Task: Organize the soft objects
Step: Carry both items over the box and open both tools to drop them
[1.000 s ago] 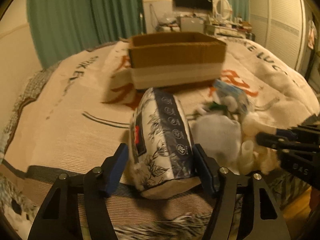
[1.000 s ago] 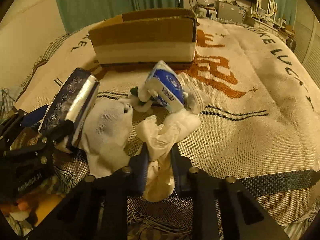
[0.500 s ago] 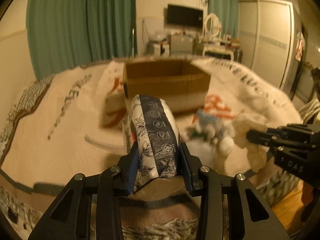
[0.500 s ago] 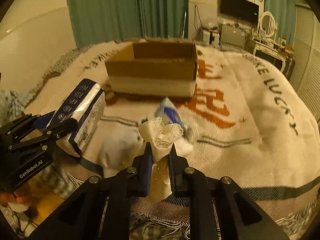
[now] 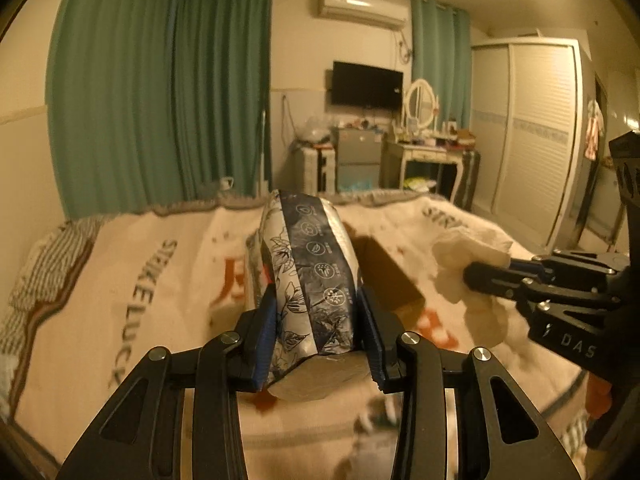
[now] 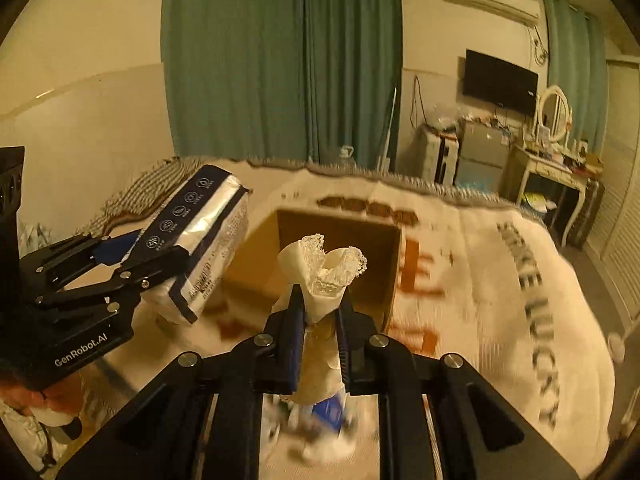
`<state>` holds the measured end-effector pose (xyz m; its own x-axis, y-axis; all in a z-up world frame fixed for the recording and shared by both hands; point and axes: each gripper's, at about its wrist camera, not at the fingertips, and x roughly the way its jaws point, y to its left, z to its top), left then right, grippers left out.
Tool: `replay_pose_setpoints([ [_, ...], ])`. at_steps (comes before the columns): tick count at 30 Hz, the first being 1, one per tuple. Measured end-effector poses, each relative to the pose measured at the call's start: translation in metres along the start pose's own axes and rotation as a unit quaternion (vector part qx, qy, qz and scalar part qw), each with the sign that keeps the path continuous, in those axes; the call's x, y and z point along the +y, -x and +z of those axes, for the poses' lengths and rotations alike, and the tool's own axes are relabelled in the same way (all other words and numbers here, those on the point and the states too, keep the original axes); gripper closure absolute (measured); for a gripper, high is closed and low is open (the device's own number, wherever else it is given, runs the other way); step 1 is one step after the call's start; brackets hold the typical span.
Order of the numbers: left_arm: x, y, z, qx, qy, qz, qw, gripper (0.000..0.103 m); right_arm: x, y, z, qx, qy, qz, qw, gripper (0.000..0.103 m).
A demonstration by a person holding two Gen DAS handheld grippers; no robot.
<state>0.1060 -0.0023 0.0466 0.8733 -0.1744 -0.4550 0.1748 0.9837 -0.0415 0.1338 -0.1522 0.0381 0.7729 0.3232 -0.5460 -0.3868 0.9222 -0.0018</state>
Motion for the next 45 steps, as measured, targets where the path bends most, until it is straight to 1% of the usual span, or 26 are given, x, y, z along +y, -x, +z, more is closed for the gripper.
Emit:
replay_pose_setpoints([
  [4,0.007,-0.039,0.021,0.002,-0.005,0.007,1.0000,0.065,-0.011,-0.038,0.036,0.003,-0.005,0.016,1.000,0.089],
  [6,0.010,-0.059,0.024,0.011,-0.004,0.006,0.9999,0.065,-0.018,-0.061,0.048,0.008,-0.008,0.018,1.000,0.089],
  [8,0.014,-0.086,0.023,0.028,-0.006,0.009,0.9995,0.065,-0.024,-0.090,0.055,0.018,-0.015,0.022,0.999,0.089],
  [12,0.019,-0.128,0.012,0.059,-0.016,0.011,0.9981,0.065,-0.038,-0.141,0.052,0.049,-0.031,0.033,0.998,0.089],
  [14,0.018,-0.144,0.004,0.071,-0.025,0.012,0.9971,0.064,-0.043,-0.166,0.047,0.066,-0.035,0.029,0.997,0.089],
  [17,0.015,-0.158,-0.004,0.077,-0.040,0.018,0.9961,0.060,-0.050,-0.183,0.037,0.077,-0.043,0.037,0.995,0.089],
  [19,0.014,-0.166,-0.008,0.083,-0.046,0.022,0.9952,0.060,-0.053,-0.190,0.033,0.082,-0.046,0.035,0.995,0.085],
  [21,0.014,-0.172,-0.008,0.086,-0.051,0.027,0.9946,0.058,-0.054,-0.193,0.030,0.082,-0.041,0.022,0.996,0.075],
  [22,0.014,-0.174,-0.009,0.086,-0.056,0.034,0.9941,0.055,-0.055,-0.193,0.029,0.082,-0.036,0.014,0.996,0.072],
  [23,0.013,-0.173,-0.008,0.082,-0.060,0.040,0.9940,0.045,-0.056,-0.193,0.028,0.081,-0.034,0.008,0.996,0.065],
  [24,0.012,-0.171,-0.008,0.079,-0.064,0.042,0.9939,0.030,-0.057,-0.191,0.028,0.080,-0.034,0.005,0.996,0.056],
  [25,0.011,-0.170,-0.006,0.077,-0.063,0.045,0.9940,0.023,-0.059,-0.189,0.028,0.077,-0.035,0.004,0.996,0.053],
  [26,0.012,-0.167,-0.005,0.071,-0.059,0.048,0.9945,0.019,-0.061,-0.185,0.029,0.074,-0.037,0.000,0.997,0.049],
  [28,0.014,-0.157,0.002,0.065,-0.052,0.054,0.9951,0.019,-0.063,-0.174,0.032,0.063,-0.039,-0.008,0.997,0.047],
  [30,0.017,-0.149,0.009,0.062,-0.048,0.062,0.9949,0.019,-0.063,-0.160,0.038,0.053,-0.038,-0.021,0.998,0.041],
  [33,0.019,-0.115,0.026,0.038,-0.045,0.075,0.9955,0.019,-0.061,-0.127,0.048,0.034,-0.037,-0.034,0.998,0.037],
  [36,0.019,-0.076,0.040,0.007,-0.043,0.079,0.9959,0.019,-0.056,-0.083,0.059,0.011,-0.030,-0.049,0.998,0.026],
  [37,0.018,-0.057,0.046,-0.007,-0.041,0.078,0.9961,0.019,-0.053,-0.065,0.063,0.001,-0.027,-0.057,0.998,0.024],
  [38,0.017,-0.042,0.050,-0.018,-0.038,0.075,0.9963,0.012,-0.050,-0.047,0.066,-0.009,-0.025,-0.063,0.998,0.020],
  [39,0.017,-0.026,0.053,-0.030,-0.032,0.075,0.9962,0.008,-0.046,-0.025,0.069,-0.018,-0.022,-0.068,0.997,0.014],
  [42,0.012,0.011,0.057,-0.053,-0.034,0.083,0.9945,0.008,-0.037,0.019,0.071,-0.029,-0.014,-0.074,0.997,0.005],
  [44,0.006,0.035,0.055,-0.063,-0.039,0.091,0.9931,0.008,-0.029,0.049,0.068,-0.037,-0.005,-0.081,0.996,0.000],
  [45,0.004,0.043,0.052,-0.064,-0.041,0.093,0.9927,0.008,-0.025,0.061,0.065,-0.040,0.000,-0.087,0.995,0.000],
])
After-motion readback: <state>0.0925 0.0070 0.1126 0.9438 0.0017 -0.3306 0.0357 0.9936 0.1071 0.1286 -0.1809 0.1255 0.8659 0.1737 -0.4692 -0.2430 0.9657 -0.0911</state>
